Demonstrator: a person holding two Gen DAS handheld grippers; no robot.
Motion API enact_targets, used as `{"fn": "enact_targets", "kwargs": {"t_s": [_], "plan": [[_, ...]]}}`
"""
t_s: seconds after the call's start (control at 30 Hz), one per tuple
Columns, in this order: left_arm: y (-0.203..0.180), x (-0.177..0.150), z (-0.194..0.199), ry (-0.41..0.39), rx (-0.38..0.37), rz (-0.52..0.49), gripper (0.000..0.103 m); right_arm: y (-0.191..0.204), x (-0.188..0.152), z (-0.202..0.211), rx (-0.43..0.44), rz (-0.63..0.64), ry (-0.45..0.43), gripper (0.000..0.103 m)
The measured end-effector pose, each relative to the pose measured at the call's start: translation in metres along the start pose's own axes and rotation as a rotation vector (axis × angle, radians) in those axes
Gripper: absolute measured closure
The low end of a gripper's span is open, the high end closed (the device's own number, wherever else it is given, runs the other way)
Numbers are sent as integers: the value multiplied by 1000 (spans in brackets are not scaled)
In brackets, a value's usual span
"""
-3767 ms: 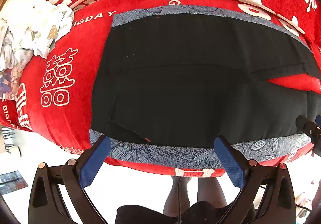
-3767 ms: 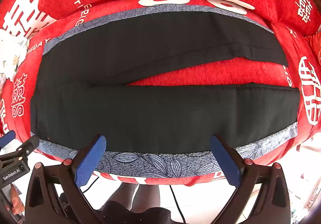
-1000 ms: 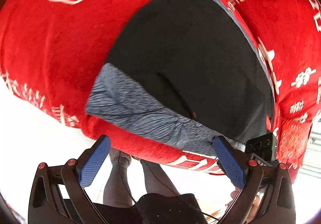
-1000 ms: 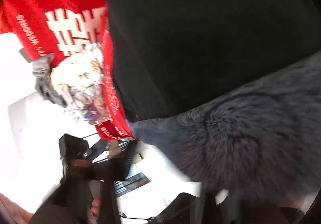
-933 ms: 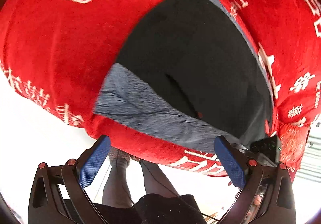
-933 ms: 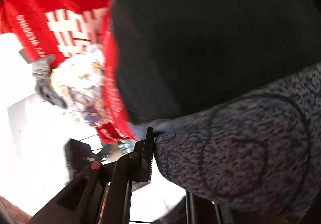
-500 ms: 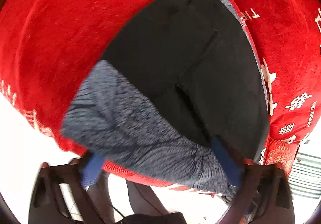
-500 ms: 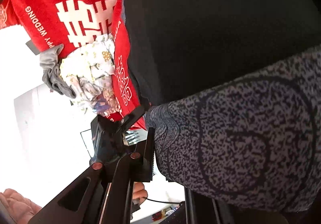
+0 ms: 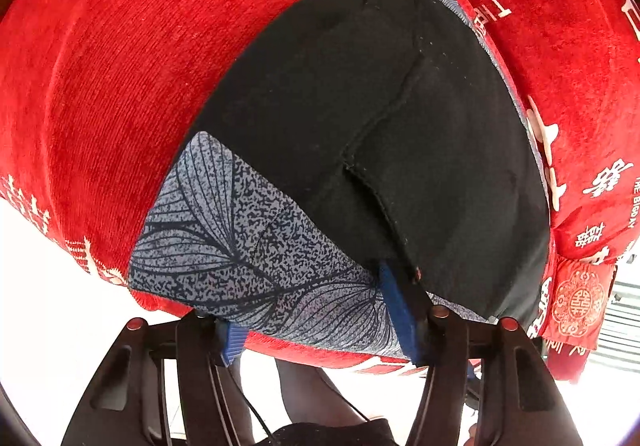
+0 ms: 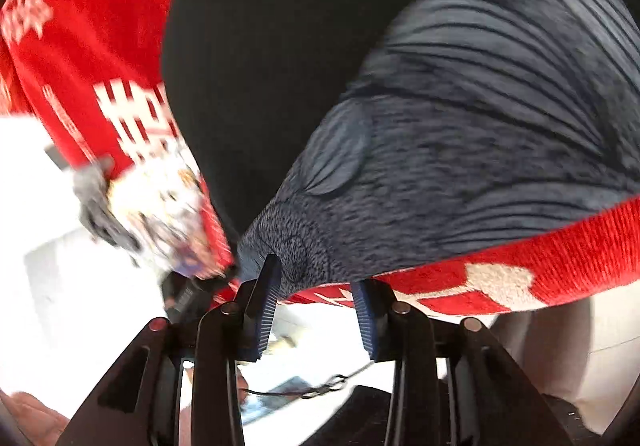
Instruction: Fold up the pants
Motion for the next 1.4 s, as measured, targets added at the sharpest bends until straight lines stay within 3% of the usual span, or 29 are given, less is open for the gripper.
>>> {"fn": "enact_targets", "kwargs": {"t_s": [0.03, 0.07, 0.1, 0.27, 0.4, 0.63, 0.8, 0.83, 0.87, 0.9, 1.07, 1.17, 1.23, 1.3, 1.33, 1.37, 1.4], "plan": [[-2, 0, 1, 1, 0, -6, 49, -1, 0, -1, 29, -35, -3, 64], [-6, 0, 0, 6, -9, -14, 59, -1, 0, -1, 40, -63, -15, 78], [-11, -1, 0, 12, -15, -21, 63, 1, 1, 2, 36, -69, -38, 99], [-29, 4, 22, 1, -11, -58, 70, 48, 1, 29, -1, 54, -88, 99], [-65, 24, 54, -80, -55, -102, 70, 105, 22, 49, -26, 200, -111, 99], [-136, 104, 63, -236, -68, -226, 70, 177, 104, 66, -52, 349, -108, 99], [-161, 177, 25, -304, 33, -271, 61, 211, 174, 48, -95, 386, -70, 99], [-159, 190, 16, -311, 69, -271, 53, 213, 189, 42, -108, 385, -60, 99], [-156, 202, 8, -334, 123, -269, 37, 213, 206, 34, -123, 381, -51, 99], [-151, 214, 0, -357, 169, -262, 28, 212, 220, 27, -131, 372, -42, 98], [-122, 246, -37, -330, 282, -182, 28, 187, 264, -14, -232, 355, -2, 95], [-122, 247, -36, -326, 331, -179, 28, 188, 269, -19, -219, 335, 2, 95], [-131, 246, -21, -348, 375, -198, 28, 193, 263, -14, -228, 356, 8, 88], [-144, 242, -2, -368, 418, -229, 28, 205, 256, -3, -222, 404, 4, 51], [-150, 240, 5, -371, 434, -245, 28, 213, 252, 9, -201, 425, -4, 40], [-157, 235, 11, -369, 451, -270, 28, 217, 249, 21, -195, 433, -16, 31], [-168, 230, 13, -358, 454, -299, 28, 217, 248, 29, -190, 440, -23, 31]]}}
Point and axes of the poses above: each gripper's, at about its wrist camera, not at the fingertips, and z roughly against the way its jaws point, y to its left, x to its top, the point moved 8 cm from there along -z, roughly the way its jaws point, and after that the axes turned 10 degrees about -x, right-handed, at the moved point
